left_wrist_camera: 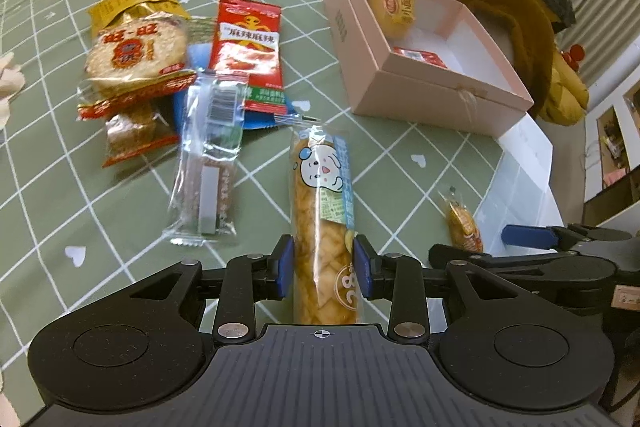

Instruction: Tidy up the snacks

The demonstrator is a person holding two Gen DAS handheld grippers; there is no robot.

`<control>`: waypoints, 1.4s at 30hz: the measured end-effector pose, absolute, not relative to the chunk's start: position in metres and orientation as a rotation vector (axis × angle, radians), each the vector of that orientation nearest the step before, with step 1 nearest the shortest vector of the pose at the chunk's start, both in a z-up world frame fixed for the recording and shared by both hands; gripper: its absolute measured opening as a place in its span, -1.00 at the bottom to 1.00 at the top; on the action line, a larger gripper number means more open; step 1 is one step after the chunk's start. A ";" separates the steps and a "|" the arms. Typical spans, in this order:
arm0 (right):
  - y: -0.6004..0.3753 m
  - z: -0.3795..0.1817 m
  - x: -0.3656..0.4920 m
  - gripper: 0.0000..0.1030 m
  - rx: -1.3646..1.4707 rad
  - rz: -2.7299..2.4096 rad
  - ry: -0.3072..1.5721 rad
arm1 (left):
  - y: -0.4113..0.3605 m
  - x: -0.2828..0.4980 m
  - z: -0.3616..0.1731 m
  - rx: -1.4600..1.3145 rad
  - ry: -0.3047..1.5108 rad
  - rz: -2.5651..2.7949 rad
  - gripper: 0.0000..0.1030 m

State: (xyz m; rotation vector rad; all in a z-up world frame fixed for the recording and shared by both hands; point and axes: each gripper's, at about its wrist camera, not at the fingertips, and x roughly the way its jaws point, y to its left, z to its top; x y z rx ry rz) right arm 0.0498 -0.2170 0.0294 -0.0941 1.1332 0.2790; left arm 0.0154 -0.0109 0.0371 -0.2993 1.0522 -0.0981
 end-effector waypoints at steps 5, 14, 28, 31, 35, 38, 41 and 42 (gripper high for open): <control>-0.209 0.025 0.046 0.94 -0.121 0.258 1.112 | -0.008 0.014 0.035 -0.315 1.056 -0.099 -0.22; -0.208 0.022 0.044 1.00 -0.111 0.242 1.097 | -0.009 0.017 0.030 -0.328 1.065 -0.114 -0.22; -0.209 0.031 0.044 0.41 -0.123 0.273 1.072 | -0.010 0.023 0.029 -0.338 1.056 -0.098 -0.22; -0.208 0.035 0.043 -0.10 -0.127 0.272 1.068 | -0.011 0.026 0.029 -0.332 1.054 -0.101 -0.22; -0.207 0.038 0.045 -0.45 -0.132 0.268 1.093 | -0.010 0.026 0.027 -0.337 1.039 -0.108 -0.25; -0.207 0.040 0.045 -0.60 -0.139 0.265 1.104 | -0.010 0.024 0.026 -0.342 1.040 -0.131 -0.26; -0.207 0.042 0.043 -0.61 -0.145 0.265 1.104 | -0.011 0.022 0.026 -0.357 1.043 -0.150 -0.28; -0.206 0.043 0.041 -0.61 -0.148 0.266 1.103 | -0.012 0.021 0.025 -0.367 1.046 -0.153 -0.28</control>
